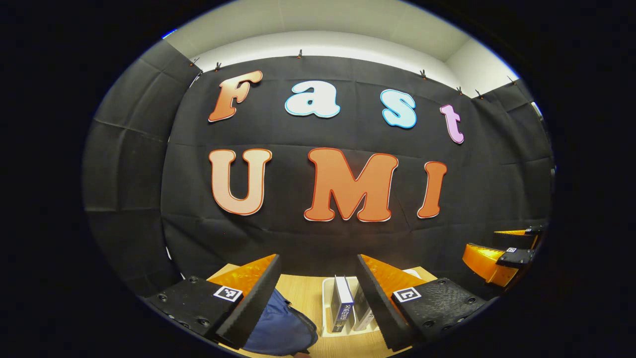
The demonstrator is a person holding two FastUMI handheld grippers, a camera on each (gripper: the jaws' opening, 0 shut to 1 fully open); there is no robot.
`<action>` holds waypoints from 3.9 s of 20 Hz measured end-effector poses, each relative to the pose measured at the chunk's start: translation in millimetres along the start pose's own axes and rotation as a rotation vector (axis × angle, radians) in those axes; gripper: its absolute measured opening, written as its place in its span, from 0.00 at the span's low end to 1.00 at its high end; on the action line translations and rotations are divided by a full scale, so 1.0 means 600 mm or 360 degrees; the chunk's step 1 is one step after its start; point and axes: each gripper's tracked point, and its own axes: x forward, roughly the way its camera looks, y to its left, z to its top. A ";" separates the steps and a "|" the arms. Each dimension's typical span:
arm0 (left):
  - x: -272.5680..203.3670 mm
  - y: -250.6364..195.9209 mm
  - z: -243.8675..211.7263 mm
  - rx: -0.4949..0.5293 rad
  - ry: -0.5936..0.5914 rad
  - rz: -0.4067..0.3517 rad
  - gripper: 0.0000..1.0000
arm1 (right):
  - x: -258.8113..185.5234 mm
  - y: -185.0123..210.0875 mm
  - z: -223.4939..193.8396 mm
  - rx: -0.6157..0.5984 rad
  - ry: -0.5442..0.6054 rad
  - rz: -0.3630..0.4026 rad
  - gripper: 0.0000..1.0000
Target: Open the schoolbag, grab two books from the bookshelf and put them into the schoolbag.
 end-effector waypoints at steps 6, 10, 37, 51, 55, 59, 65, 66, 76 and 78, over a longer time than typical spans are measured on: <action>-0.009 0.009 -0.006 0.0014 0.0006 0.0026 0.94 | 0.000 -0.004 -0.007 0.0015 0.0014 -0.0001 0.97; -0.015 0.013 -0.006 -0.0055 -0.0002 0.0011 0.94 | -0.002 -0.005 -0.009 0.0009 0.0020 0.0004 0.96; -0.011 0.010 -0.151 0.0313 0.0204 -0.0010 0.94 | 0.006 -0.046 -0.067 0.0061 0.0134 -0.0018 0.96; -0.010 0.018 -0.586 0.1283 0.0825 -0.0177 0.96 | 0.025 -0.156 -0.196 0.0024 0.0426 -0.0254 0.97; -0.023 0.044 -0.678 0.1399 0.1052 -0.0237 0.96 | 0.030 -0.178 -0.219 0.0055 0.0478 -0.0280 0.97; -0.009 0.091 -0.719 0.1425 0.1223 -0.0177 0.98 | 0.036 -0.203 -0.247 0.0078 0.0547 -0.0310 0.97; 0.010 0.119 -0.702 0.1466 0.1305 -0.0114 0.95 | 0.053 -0.208 -0.264 0.0096 0.0587 -0.0286 0.97; 0.009 0.118 -0.691 0.1496 0.1296 -0.0119 0.95 | 0.055 -0.208 -0.263 0.0097 0.0584 -0.0276 0.97; -0.008 0.131 -0.717 0.1473 0.1514 -0.0047 0.08 | 0.073 -0.214 -0.254 0.0077 0.0566 -0.0215 0.97; -0.001 0.126 -0.708 0.1487 0.1509 -0.0087 0.04 | 0.072 -0.211 -0.250 0.0100 0.0558 -0.0192 0.97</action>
